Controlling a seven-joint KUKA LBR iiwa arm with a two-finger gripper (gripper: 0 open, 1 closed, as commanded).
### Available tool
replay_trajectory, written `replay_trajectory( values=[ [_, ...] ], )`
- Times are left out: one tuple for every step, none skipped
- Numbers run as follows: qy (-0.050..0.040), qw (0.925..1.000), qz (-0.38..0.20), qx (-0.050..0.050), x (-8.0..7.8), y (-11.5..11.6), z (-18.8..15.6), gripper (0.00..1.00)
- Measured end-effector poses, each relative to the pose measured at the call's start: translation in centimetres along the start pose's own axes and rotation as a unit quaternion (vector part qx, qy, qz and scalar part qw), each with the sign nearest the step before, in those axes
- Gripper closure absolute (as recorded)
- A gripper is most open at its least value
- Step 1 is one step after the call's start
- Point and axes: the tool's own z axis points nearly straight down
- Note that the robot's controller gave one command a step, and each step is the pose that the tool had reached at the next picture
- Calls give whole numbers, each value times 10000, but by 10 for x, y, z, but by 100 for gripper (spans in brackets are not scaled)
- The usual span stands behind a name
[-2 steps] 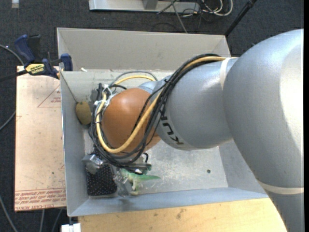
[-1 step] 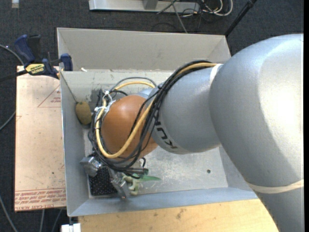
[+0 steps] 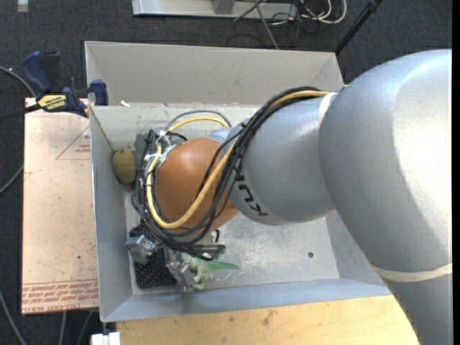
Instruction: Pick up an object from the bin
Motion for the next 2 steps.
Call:
replay_trajectory(
  values=[
    [0, 10000, 0, -1, 0, 0, 0, 100],
    [22, 10000, -2, -8, 1, 1, -4, 100]
  ],
)
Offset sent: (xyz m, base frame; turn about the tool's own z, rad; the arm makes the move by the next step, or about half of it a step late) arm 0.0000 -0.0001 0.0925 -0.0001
